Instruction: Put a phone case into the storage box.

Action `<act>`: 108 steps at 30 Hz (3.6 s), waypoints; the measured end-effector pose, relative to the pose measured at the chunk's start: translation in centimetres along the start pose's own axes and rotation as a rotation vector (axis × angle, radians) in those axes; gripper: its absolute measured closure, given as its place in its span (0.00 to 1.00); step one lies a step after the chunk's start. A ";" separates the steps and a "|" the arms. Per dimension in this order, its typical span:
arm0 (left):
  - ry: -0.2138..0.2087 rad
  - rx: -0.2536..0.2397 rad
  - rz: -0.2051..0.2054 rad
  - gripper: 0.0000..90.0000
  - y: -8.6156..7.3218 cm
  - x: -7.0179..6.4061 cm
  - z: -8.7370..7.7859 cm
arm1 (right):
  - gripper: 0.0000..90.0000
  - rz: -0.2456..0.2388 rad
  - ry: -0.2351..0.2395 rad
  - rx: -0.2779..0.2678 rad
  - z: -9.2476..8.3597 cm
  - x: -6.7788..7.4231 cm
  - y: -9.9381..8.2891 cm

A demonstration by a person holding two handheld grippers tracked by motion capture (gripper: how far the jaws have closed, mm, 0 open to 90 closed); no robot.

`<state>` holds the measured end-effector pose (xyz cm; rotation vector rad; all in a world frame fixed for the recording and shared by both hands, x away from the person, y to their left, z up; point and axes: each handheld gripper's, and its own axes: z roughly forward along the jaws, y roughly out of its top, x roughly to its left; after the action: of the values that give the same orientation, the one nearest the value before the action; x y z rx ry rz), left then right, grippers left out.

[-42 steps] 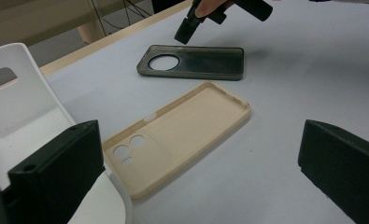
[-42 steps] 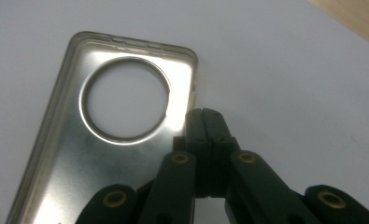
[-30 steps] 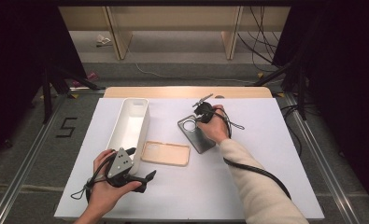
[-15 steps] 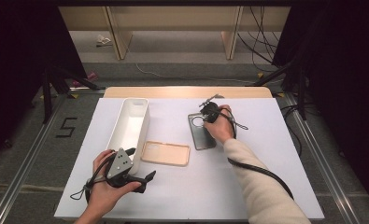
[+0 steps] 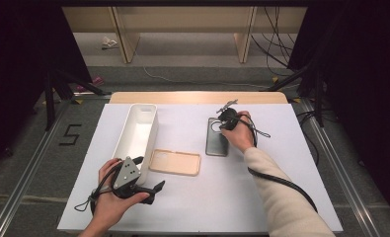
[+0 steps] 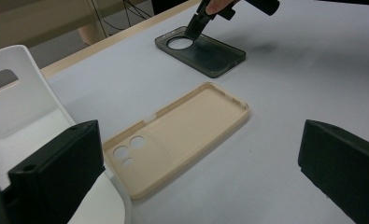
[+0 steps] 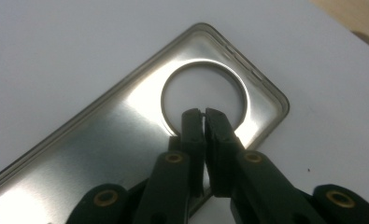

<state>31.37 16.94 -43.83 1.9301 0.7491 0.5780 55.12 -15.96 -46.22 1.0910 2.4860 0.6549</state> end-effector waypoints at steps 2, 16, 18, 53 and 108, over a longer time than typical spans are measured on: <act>-0.001 0.001 -0.001 0.00 0.0 0.0 0.0 | 0.88 -0.065 0.018 -0.013 -0.6 0.4 0.1; -0.003 0.010 0.004 0.00 0.0 -0.2 0.2 | 0.44 -0.448 0.123 0.116 -4.6 3.1 -1.4; -0.004 0.010 0.003 0.00 0.0 -0.2 0.2 | 0.41 -0.485 0.125 0.128 -4.8 3.5 -1.6; -0.002 0.006 0.003 0.00 0.0 -0.2 0.2 | 0.48 -0.713 0.056 0.268 -2.8 6.6 -1.5; -0.008 0.007 0.006 0.00 0.0 -0.2 0.2 | 0.97 -0.774 0.203 0.342 -2.4 7.2 -0.7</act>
<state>31.35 16.71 -43.90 1.9408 0.7418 0.5720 48.86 -11.60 -45.48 0.0778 2.9503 0.1091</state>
